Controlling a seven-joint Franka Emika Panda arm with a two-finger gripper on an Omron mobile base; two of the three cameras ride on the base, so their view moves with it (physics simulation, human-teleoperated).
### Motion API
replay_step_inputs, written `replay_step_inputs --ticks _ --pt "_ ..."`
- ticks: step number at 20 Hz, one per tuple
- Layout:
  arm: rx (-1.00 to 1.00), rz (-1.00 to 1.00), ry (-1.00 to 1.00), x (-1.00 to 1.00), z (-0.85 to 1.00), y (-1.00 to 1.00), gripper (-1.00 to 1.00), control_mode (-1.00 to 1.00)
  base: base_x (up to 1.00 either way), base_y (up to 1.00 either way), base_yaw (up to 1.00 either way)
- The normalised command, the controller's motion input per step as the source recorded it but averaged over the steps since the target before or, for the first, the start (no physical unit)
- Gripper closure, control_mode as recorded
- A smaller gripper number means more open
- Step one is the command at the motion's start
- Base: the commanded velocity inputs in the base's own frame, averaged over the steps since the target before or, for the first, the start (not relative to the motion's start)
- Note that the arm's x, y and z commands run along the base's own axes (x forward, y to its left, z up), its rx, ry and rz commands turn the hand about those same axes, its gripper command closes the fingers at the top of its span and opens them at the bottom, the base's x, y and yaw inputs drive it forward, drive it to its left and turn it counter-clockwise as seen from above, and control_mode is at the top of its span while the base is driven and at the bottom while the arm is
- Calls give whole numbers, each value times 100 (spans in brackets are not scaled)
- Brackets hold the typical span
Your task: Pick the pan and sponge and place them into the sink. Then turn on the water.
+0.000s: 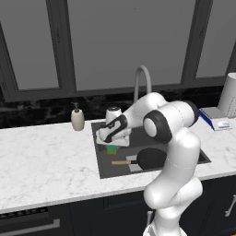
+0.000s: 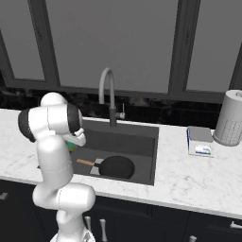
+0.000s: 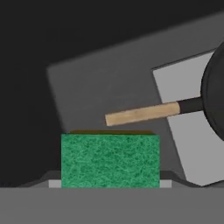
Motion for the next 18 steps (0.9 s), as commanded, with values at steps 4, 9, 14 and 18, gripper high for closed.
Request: replay_step_inputs --ticks 4,9,14,18 --pt "2 -9 0 42 -67 -85 100 -100 0 0 0" --pt "4 -2 0 33 -61 -18 100 -100 0 0 0" --pt "5 0 0 26 -43 -2 100 -100 0 0 0" --pt "1 0 0 2 -25 0 100 -100 0 0 0"
